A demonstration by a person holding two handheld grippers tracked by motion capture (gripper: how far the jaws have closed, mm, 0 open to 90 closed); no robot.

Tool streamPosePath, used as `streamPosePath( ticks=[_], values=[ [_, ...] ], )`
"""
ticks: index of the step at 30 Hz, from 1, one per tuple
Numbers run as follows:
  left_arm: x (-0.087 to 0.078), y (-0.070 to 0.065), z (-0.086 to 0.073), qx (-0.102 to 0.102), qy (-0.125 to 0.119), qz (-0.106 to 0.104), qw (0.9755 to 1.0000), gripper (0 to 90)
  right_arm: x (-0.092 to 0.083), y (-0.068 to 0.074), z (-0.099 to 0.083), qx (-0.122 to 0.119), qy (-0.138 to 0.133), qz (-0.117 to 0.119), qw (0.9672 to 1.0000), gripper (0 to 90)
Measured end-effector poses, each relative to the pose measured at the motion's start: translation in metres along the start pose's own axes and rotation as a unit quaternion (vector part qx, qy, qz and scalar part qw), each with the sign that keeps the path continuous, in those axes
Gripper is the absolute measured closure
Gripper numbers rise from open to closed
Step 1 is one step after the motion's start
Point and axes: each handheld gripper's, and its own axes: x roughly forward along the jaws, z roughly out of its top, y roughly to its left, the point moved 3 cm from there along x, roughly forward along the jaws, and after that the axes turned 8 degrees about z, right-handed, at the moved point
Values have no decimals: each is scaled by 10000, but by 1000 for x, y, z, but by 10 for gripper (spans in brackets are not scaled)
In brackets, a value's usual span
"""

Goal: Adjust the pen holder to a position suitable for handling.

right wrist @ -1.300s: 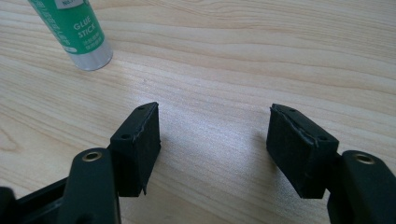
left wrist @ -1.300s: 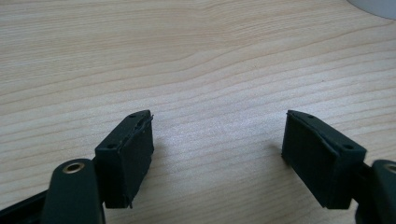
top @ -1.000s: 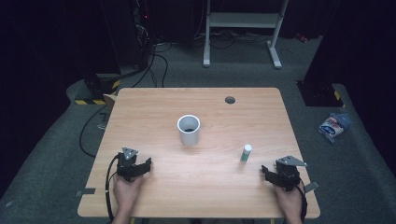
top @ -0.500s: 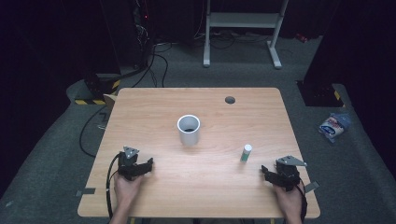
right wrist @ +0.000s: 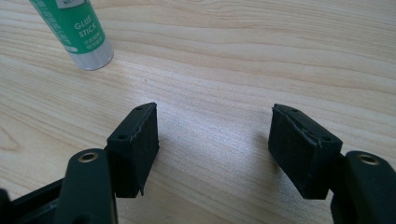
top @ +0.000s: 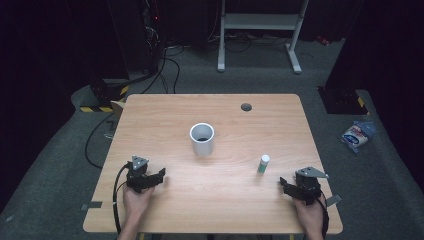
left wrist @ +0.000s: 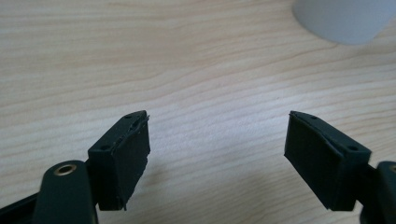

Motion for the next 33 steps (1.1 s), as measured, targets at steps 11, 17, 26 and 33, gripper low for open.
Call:
streamPosePath(
  ticks=[11,17,26,33],
  values=[
    [-8,-8,18,-76,-216,-258,9994,210,0,0,0,-2,1,-1,10000,331],
    [-10,-11,30,-57,-287,-377,9989,208,0,0,0,-1,2,-4,10000,328],
    [-9,-16,40,-50,-324,-465,9984,204,0,0,0,-19,0,6,10000,323],
    [-8,-20,49,-11,-365,-571,9977,204,0,0,0,-18,-1,7,10000,323]
  ],
)
